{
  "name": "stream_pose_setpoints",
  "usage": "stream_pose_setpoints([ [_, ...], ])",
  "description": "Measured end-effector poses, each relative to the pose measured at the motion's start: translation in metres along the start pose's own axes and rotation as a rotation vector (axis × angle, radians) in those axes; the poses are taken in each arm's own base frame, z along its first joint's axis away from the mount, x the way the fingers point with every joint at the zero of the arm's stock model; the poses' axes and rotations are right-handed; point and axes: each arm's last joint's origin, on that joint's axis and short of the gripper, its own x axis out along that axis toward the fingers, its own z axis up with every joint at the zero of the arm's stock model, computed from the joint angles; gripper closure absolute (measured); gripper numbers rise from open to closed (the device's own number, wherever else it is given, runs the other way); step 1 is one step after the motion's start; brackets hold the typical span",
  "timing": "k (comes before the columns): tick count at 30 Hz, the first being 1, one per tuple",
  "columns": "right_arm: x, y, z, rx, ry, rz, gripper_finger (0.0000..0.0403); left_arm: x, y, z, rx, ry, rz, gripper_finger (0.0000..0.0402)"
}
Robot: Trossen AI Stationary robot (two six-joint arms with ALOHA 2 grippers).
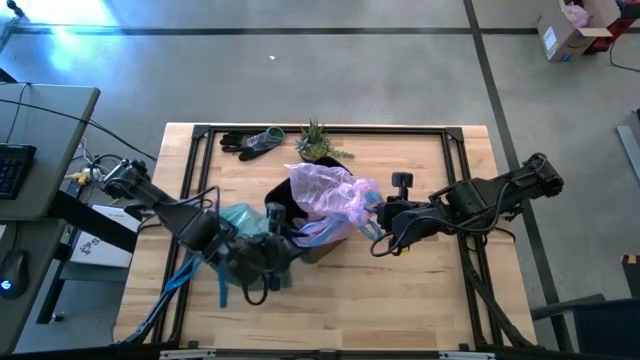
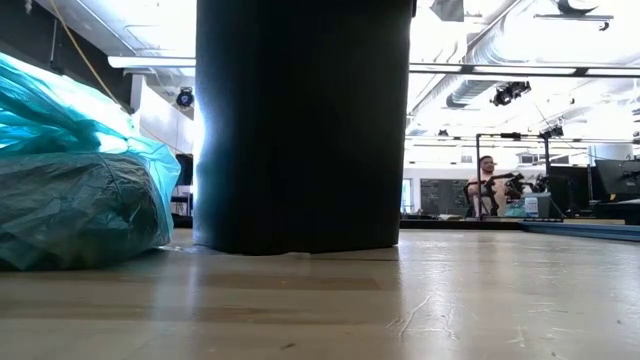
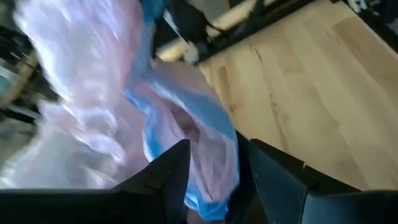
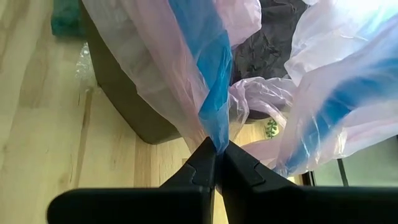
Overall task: Place trash/remove bag and relplace
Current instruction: Put the pink trash bag into the trash bin
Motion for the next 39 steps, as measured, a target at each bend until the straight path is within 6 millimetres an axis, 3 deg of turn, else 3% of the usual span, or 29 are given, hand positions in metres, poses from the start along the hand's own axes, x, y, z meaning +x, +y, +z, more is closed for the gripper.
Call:
stream_pose_setpoints([
  [6,0.0,0.0,0.002,-0.014,-0.015,0.002,0.0403,0.006,0.009,-0.004,-0.066,0.043,-0.083,0.0291],
  [14,0.0,0.0,0.003,-0.019,-0.029,0.004,0.0403,0.011,0.014,-0.006,-0.031,0.053,-0.102,0.0393],
  [20,0.0,0.0,0.003,-0.022,-0.025,0.004,0.0403,0.01,0.011,-0.004,0.014,0.037,-0.076,0.0401],
  [31,0.0,-0.001,-0.005,-0.023,0.047,-0.014,0.0403,-0.014,-0.006,0.007,0.062,-0.021,-0.13,0.0401],
  [39,0.0,0.0,-0.004,0.002,0.039,-0.014,0.0403,0.0,-0.02,0.007,0.091,0.034,0.0,0.0402],
])
